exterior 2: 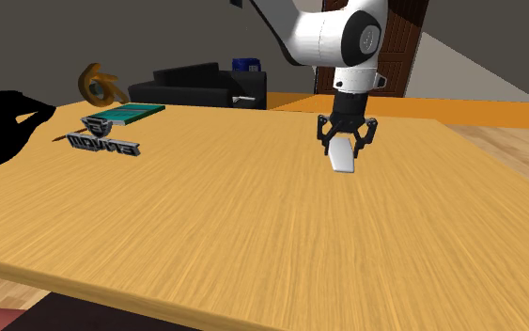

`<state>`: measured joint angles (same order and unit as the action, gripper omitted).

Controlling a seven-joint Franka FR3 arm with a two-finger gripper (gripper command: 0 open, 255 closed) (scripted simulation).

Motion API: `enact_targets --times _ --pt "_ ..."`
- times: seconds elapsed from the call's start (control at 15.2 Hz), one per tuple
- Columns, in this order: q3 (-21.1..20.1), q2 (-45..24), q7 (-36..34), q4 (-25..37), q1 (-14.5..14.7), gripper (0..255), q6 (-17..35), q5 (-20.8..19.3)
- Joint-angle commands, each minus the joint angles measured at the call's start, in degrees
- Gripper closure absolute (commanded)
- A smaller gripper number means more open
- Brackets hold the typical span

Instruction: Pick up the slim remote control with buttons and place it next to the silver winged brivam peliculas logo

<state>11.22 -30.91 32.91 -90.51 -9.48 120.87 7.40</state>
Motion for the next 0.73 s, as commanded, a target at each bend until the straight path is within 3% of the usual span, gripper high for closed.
enact_targets --times 0.0,0.66 --pt "0.07 0.48 -0.07 0.48 0.02 255 -0.94 -0.12" --pt "0.45 3.17 -0.59 4.19 0.11 255 -7.29 -0.83"
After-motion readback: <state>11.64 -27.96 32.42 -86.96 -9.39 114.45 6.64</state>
